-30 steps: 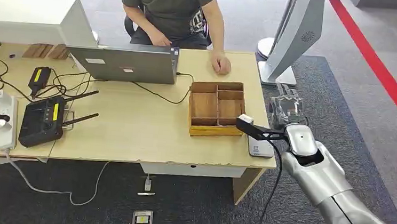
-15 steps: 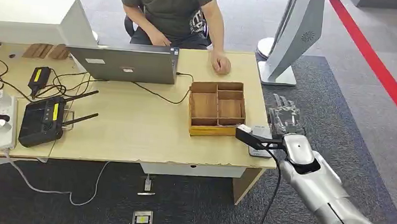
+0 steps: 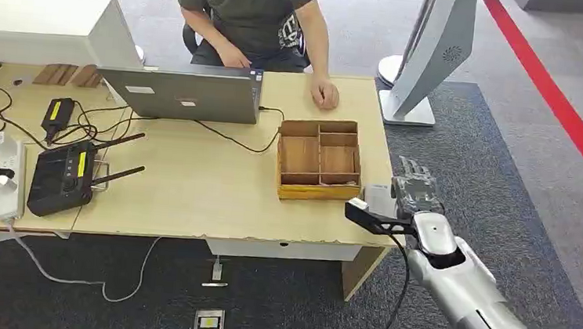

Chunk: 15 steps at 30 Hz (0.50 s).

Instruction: Pass the card to the sensor for recognition and then transmit it.

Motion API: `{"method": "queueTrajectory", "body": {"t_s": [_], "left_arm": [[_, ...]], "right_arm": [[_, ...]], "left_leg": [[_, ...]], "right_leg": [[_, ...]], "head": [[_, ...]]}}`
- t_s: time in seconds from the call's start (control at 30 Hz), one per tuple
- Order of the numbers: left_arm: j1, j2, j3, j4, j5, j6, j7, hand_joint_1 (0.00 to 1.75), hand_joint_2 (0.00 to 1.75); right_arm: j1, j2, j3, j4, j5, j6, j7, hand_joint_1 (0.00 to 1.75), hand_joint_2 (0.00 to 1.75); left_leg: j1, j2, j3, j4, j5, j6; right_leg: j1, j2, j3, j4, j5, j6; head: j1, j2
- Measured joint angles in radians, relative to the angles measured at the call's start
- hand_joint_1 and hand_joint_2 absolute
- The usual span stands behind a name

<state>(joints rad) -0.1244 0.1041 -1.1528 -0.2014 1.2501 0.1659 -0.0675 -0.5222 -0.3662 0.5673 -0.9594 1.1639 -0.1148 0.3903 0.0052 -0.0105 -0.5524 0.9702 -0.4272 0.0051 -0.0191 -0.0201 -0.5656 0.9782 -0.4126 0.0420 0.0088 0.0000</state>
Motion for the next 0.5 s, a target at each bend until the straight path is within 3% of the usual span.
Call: {"method": "queueTrajectory", "body": {"t_s": [0.5], "left_arm": [[0.000,0.000,0.000,0.000,0.006,0.011,0.002,0.00,0.00]], "right_arm": [[0.007,0.052,-0.016,0.107,-0.015,-0.084,-0.050,1.75,1.75]], "left_leg": [[0.000,0.000,0.000,0.000,0.000,0.000]], "right_leg": [[0.000,0.000,0.000,0.000,0.000,0.000]], "head": [[0.000,0.000]]}}
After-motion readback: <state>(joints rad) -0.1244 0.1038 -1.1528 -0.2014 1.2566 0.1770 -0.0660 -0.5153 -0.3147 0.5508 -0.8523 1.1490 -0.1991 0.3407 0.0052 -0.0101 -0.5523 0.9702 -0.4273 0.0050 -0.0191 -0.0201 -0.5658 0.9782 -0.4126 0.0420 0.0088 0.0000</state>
